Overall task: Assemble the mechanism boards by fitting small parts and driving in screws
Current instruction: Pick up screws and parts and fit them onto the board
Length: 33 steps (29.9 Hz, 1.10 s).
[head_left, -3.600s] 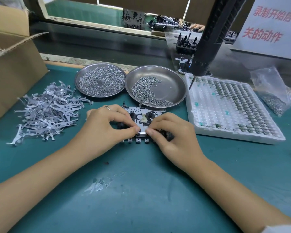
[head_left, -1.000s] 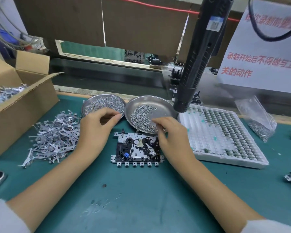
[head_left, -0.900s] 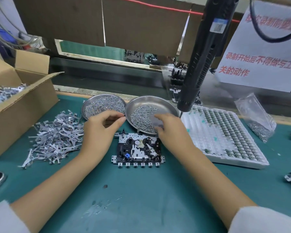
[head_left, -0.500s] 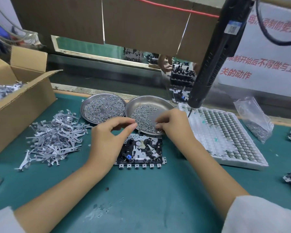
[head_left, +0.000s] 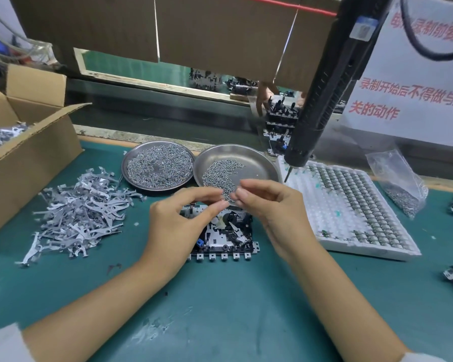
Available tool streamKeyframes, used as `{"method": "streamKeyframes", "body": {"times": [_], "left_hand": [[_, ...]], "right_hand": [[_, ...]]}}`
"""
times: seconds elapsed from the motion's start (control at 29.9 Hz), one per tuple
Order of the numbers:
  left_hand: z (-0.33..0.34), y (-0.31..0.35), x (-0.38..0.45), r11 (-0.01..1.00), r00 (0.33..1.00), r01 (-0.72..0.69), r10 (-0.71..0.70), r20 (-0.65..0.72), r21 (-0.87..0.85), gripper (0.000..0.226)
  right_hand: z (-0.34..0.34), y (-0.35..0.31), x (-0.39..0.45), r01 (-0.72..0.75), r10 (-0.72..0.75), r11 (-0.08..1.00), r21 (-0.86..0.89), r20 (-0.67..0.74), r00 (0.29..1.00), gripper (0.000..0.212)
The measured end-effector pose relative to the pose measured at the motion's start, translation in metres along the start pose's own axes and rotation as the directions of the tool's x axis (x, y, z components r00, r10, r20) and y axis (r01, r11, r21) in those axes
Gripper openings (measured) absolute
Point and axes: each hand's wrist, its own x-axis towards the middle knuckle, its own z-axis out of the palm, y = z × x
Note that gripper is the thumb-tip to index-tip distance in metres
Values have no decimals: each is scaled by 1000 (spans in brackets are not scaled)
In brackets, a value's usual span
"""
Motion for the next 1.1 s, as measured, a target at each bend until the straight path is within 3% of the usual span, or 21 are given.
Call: {"method": "streamKeyframes", "body": {"times": [0.13,0.63,0.9,1.1], "left_hand": [[1,1,-1,999,1000,-11,11,0,-38,27],[1,-1,-2,995,996,-86,83,-43,-48,28],[0,-2,-1,995,994,-99,98,-52,-33,23],[-2,-2,2,991,991,-129,130,-29,30,18]], "right_hand": [[10,6,-8,-43,46,993,108,-20,999,14],[20,11,-16,-24,36,986,166,-70,997,13],[23,11,-19,109,-109,994,0,-77,991,14],[25,5,-24,271,-280,915,-299,14,960,23]]}}
